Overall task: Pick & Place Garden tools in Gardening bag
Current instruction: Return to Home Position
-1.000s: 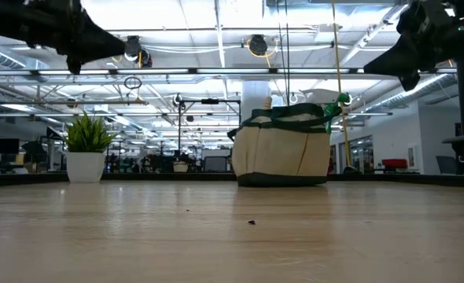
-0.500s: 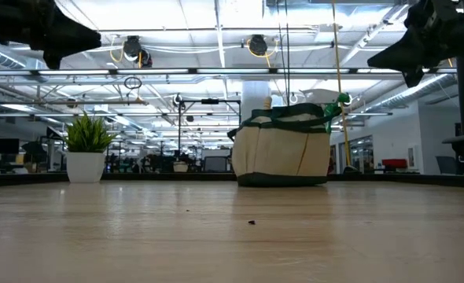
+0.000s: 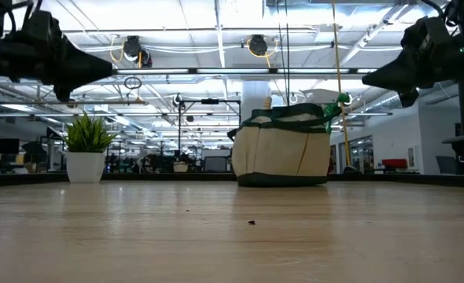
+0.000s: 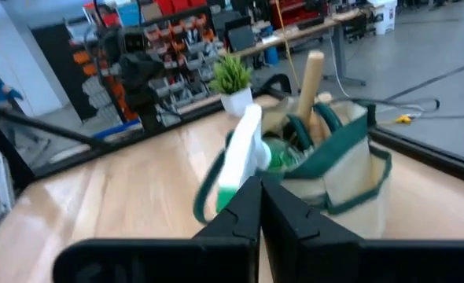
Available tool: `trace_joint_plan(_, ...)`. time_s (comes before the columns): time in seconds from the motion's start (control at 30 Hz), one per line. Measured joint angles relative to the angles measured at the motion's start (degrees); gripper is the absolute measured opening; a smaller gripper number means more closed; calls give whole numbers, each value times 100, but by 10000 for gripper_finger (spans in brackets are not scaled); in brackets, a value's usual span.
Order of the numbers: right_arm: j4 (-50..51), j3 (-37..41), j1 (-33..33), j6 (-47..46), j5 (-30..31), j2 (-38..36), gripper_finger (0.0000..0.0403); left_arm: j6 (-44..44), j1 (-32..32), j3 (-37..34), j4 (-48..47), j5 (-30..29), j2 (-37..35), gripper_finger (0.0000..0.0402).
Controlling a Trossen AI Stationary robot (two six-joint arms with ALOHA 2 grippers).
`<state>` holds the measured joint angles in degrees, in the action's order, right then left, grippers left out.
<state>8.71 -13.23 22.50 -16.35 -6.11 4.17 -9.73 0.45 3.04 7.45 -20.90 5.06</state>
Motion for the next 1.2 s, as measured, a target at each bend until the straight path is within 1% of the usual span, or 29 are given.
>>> trace_joint_plan(0.13,374,32,0,229,-2,-147,1,-117,-35,-102,-10,-19,0,99)
trace_joint_plan(0.27,907,32,0,209,-34,-384,1,-67,-126,-158,-35,-20,0,99)
trace_joint_plan(0.43,844,32,0,166,-322,-401,0,-121,-186,-220,-316,-16,9,99)
trace_joint_plan(0.6,809,156,-2,9,-287,-378,0,-22,-197,-218,-356,-21,12,99)
trace_joint_plan(0.77,527,420,-4,-135,-284,-377,0,3,-197,-215,-364,-21,13,99)
trace_joint_plan(0.97,546,461,-4,187,27,-363,0,6,-195,-213,-375,-21,13,99)
trace_joint_plan(1.2,622,472,-7,353,170,-363,0,-45,-195,-209,-424,-19,15,99)
